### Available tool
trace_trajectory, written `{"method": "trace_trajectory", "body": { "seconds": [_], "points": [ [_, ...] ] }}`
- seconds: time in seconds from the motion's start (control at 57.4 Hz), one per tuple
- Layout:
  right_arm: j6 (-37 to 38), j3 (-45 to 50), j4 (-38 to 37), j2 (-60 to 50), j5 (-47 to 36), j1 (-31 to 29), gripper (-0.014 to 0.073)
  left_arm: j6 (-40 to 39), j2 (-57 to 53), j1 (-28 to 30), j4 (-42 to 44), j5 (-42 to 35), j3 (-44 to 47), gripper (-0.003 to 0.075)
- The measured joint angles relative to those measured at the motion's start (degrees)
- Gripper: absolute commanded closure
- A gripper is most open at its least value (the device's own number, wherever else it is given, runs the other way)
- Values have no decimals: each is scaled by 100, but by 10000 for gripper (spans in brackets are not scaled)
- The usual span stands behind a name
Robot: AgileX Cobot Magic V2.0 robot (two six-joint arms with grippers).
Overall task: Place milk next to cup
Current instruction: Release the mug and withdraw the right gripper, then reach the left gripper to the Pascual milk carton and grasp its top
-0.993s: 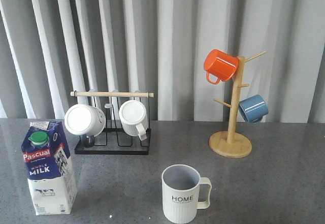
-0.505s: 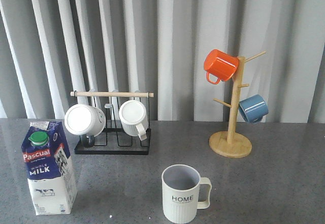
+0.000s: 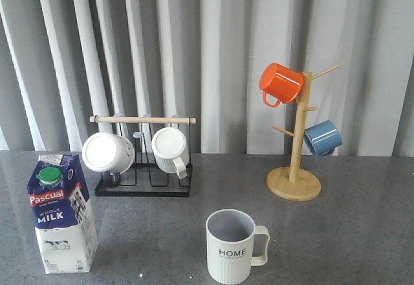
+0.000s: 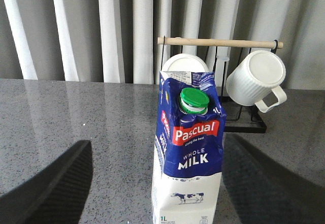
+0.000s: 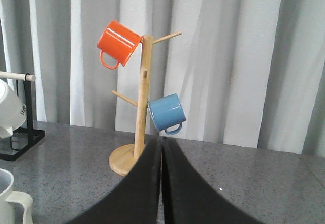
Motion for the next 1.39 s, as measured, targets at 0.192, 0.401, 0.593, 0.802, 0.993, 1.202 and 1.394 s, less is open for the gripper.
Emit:
{"method": "trace_trajectory", "body": {
  "seconds": [0.192,0.401,0.593,0.802,0.993,1.202,1.394],
  "points": [
    [0,0,0,0,0,0,603,0,0,0,0,0,0,197],
    [0,0,0,0,0,0,603,0,0,0,0,47,0,193],
    [0,0,0,0,0,0,603,-70,8,-26,0,-104,0,41],
    [0,0,0,0,0,0,603,-131,670,-37,0,-1375,-280,-6],
    [0,0,0,0,0,0,603,-322,1679,-43,5,-1989,-794,-3],
    [0,0,0,0,0,0,603,-342,2831,-43,16,-2482,-1088,-1],
    [0,0,0,0,0,0,603,-420,3546,-84,22,-2835,-1088,3]
  ]
}}
